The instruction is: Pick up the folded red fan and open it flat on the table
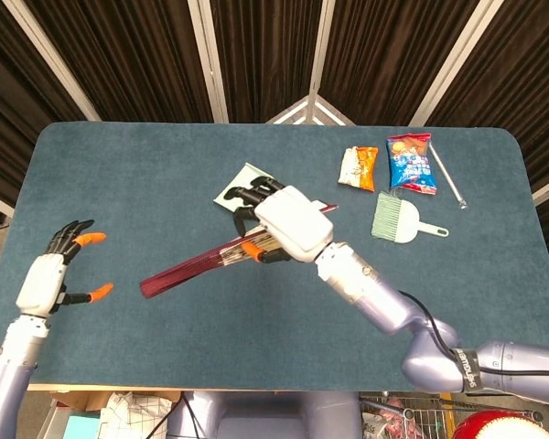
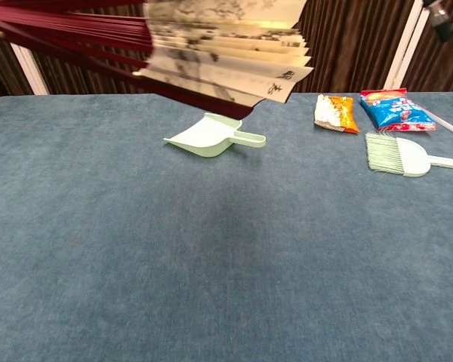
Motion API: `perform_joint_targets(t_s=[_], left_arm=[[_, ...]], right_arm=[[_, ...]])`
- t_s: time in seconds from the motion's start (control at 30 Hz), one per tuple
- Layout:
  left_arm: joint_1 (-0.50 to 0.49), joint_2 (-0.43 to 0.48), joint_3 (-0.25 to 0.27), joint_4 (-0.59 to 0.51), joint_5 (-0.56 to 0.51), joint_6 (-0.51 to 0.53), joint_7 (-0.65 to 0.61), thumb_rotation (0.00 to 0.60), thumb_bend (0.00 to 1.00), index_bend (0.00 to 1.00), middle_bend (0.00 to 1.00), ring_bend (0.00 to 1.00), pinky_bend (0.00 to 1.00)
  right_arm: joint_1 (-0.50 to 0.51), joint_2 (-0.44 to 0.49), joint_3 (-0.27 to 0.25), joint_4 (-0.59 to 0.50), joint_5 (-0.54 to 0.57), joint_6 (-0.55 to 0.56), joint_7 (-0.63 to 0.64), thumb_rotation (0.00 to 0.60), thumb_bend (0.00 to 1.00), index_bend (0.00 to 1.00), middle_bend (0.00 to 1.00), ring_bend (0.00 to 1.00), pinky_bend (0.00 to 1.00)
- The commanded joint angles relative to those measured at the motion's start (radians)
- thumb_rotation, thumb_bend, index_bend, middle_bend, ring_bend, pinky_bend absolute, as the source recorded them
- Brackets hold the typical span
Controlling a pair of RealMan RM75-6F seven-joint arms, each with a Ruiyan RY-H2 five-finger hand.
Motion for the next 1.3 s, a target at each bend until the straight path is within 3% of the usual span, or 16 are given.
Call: perform_joint_targets(t_s=[0.03,0.67,0.87,1.3], left_arm=[[-0.018,-0.033,-0.004,0.014,0.012,0.002,-0.021,0.6,0.15,0.28,0.09,0.0,0.06],[-0.103,-0.23,0.014,0.057,0.047,-0.03,-0.093,0.6,0.15,0.34,0.12,0.0,0.06],[-0.119,-0.299,0.004,0.075,0.063,-0.008,-0.165,0.6,0.15,0.36,0.13,0.0,0.06],[-0.181,-0.434,0.051,0.131,0.115,-0.038,-0.299,0.6,0.21,0.44,0.19,0.0,0.07]], right_arm=[[0.021,-0.01,0.008,-0.043,0.044,0.016,-0.029,0.6,0.46,1.0,0.26,0.33,0.2],[0.132,-0.116,0.004,-0.167,0.196,0.136,-0.237,0.6,0.47,1.0,0.26,0.33,0.2],[0.148,-0.139,0.002,-0.184,0.209,0.155,-0.258,0.6,0.47,1.0,0.26,0.33,0.2],[0.175,-0.186,-0.022,-0.184,0.223,0.184,-0.291,0.6,0.47,1.0,0.26,0.33,0.2]])
